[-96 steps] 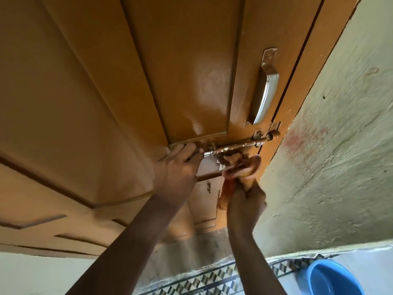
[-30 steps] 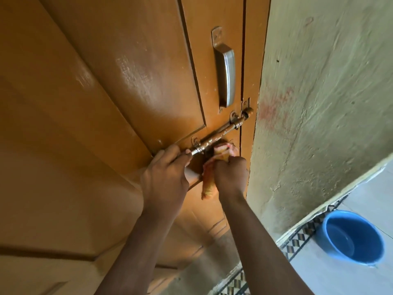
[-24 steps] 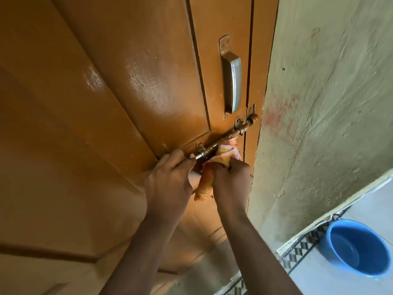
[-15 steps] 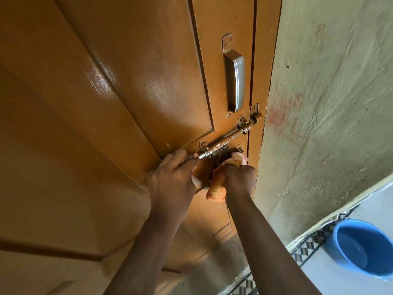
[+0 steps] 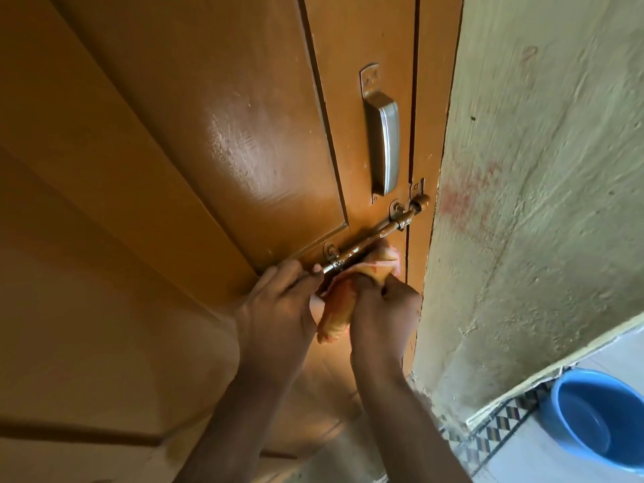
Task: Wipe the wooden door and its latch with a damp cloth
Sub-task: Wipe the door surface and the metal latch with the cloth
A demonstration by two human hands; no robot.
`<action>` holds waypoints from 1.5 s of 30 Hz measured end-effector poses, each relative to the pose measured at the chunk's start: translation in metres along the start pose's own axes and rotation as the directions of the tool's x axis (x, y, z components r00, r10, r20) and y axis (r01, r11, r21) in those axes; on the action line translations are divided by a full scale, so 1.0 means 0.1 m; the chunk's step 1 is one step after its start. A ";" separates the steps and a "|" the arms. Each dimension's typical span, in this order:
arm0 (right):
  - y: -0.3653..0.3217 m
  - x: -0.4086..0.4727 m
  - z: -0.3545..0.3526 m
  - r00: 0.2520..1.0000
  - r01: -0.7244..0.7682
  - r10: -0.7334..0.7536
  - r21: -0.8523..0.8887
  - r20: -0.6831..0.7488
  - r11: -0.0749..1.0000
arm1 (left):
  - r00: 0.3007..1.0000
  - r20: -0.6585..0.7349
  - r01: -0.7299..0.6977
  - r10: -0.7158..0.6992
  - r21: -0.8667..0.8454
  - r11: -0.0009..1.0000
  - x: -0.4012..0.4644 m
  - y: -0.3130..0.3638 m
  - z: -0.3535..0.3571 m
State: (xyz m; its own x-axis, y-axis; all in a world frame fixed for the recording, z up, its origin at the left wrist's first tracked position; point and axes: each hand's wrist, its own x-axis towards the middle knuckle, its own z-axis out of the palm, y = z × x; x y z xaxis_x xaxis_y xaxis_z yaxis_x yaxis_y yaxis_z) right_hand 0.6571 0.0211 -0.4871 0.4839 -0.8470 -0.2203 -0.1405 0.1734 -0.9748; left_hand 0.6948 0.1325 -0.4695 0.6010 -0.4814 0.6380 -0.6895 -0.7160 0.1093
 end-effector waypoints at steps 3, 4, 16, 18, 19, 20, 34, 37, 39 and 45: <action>0.04 0.05 0.07 0.998 0.009 -0.014 -0.080 -0.062 0.997 | 1.000 0.001 -0.015 0.015 0.005 1.000 0.02 0.00 0.00; 0.02 0.08 0.09 0.996 -0.043 0.038 -0.056 -0.078 0.998 | 1.000 0.009 -0.015 0.015 0.008 1.000 0.02 0.01 -0.01; -0.15 0.12 0.00 0.996 -0.061 0.064 0.044 -0.063 0.997 | 0.998 0.058 -0.011 0.008 0.053 0.999 0.00 0.01 -0.03; -0.21 0.11 -0.02 0.999 -0.021 0.025 0.081 -0.046 0.997 | 0.999 0.049 -0.011 0.009 0.033 0.999 -0.01 0.02 -0.03; -0.22 0.10 -0.03 0.999 -0.007 0.010 0.069 -0.040 0.998 | 0.999 0.044 -0.011 0.010 0.025 1.000 -0.01 0.02 -0.03; -0.20 0.11 -0.04 0.999 -0.012 0.014 0.050 -0.044 0.999 | 0.999 0.044 -0.009 0.008 0.024 1.000 0.00 0.02 -0.02; -0.19 0.16 -0.12 0.997 -0.062 0.068 0.187 -0.023 0.980 | 0.998 0.064 -0.017 0.015 0.025 1.000 -0.02 0.02 -0.04; -0.16 0.01 -0.07 0.998 0.025 -0.012 0.196 -0.068 0.980 | 0.999 0.049 -0.006 0.006 0.018 1.000 -0.02 0.00 -0.02; -0.15 -0.03 -0.03 0.994 0.061 -0.042 0.187 -0.104 0.981 | 0.999 0.034 -0.012 0.012 0.025 1.000 -0.02 0.01 -0.02; -0.28 0.31 0.19 0.964 0.133 -0.074 0.225 -0.254 0.965 | 0.999 0.035 -0.043 0.041 0.059 0.997 -0.01 -0.02 0.02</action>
State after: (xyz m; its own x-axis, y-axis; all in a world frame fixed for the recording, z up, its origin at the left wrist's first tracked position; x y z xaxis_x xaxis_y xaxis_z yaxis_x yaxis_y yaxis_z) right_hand 0.6924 -0.0003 -0.4668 0.2574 -0.9573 -0.1315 0.1238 0.1676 -0.9781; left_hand 0.6959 0.1333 -0.4719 0.5859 -0.5278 0.6150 -0.6896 -0.7233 0.0363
